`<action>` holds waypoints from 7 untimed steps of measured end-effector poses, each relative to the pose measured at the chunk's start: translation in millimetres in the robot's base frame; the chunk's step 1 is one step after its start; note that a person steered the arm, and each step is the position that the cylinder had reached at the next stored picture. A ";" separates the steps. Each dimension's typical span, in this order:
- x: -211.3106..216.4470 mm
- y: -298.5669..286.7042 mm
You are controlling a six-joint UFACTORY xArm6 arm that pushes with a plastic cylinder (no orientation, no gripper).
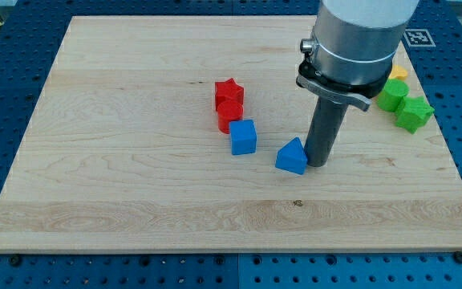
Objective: Keep the blue triangle below the blue cube to form a vertical line of blocks
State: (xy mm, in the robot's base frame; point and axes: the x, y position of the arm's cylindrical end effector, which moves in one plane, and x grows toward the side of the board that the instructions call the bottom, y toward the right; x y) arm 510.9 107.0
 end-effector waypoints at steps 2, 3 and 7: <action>0.8 -5.5; 0.4 -5.2; 30.1 -25.7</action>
State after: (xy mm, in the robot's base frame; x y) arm 541.1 81.3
